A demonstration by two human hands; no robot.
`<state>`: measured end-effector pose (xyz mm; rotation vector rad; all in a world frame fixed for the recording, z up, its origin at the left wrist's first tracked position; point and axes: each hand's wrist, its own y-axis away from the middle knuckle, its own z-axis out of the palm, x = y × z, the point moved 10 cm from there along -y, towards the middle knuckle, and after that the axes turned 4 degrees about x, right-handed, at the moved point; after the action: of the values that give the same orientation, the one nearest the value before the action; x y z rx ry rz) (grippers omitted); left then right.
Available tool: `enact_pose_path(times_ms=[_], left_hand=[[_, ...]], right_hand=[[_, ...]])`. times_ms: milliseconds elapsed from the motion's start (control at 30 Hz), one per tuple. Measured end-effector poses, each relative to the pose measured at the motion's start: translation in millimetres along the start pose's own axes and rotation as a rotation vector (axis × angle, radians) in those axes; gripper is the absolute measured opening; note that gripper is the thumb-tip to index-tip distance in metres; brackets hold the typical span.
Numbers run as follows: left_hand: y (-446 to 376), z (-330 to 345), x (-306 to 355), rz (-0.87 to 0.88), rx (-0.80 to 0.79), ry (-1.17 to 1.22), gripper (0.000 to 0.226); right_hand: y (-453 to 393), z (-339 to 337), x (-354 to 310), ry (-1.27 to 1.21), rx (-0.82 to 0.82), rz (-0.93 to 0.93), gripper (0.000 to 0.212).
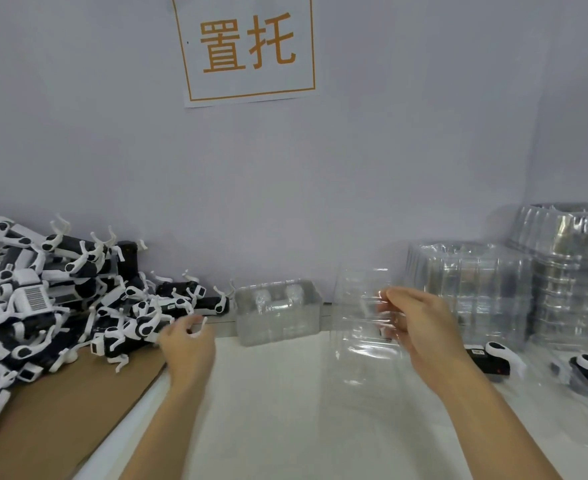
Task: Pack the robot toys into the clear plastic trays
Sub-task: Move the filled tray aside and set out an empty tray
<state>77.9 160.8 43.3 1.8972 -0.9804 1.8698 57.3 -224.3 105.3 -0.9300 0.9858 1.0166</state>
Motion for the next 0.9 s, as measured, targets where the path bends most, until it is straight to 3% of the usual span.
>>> enact_pose_path(times_ms=[100, 233, 300, 433, 533, 633, 700, 767, 900], left_hand=[[-24.5, -20.3, 9.6, 0.100, 0.045, -0.183, 0.035], [-44.3, -15.1, 16.7, 0.254, -0.005, -0.433, 0.038], [-49.0, -6.0, 7.1, 0.242, -0.060, -0.508, 0.040], [-41.1, 4.6, -27.6, 0.081, -0.150, -0.545, 0.045], [-41.3, -5.0, -28.1, 0.071, -0.118, -0.574, 0.054], [-41.0, -14.0, -24.0, 0.054, -0.068, -0.715, 0.048], [-35.4, -13.2, -18.3, 0.110, -0.036, -0.737, 0.042], [-31.7, -7.6, -14.9, 0.174, -0.048, -0.722, 0.043], [-31.4, 1.0, -21.9, 0.166, -0.143, -0.708, 0.048]], right_hand=[[5.0, 19.1, 7.7, -0.039, -0.110, 0.061, 0.020], [20.4, 45.5, 29.8, -0.382, -0.322, 0.318, 0.021], [25.2, 41.0, 49.4, -0.268, -0.370, 0.395, 0.018], [26.1, 8.4, 94.6, 0.179, -0.314, 0.500, 0.019], [15.1, -4.5, 97.3, 0.351, -0.227, 0.450, 0.014], [-1.0, -6.7, 78.1, 0.675, -0.183, 0.238, 0.025], [0.8, 3.9, 65.1, 0.750, -0.209, 0.121, 0.030], [8.1, 19.4, 59.8, 0.712, -0.286, 0.050, 0.027], [32.9, 51.9, 82.5, 0.709, -0.592, 0.085, 0.035]])
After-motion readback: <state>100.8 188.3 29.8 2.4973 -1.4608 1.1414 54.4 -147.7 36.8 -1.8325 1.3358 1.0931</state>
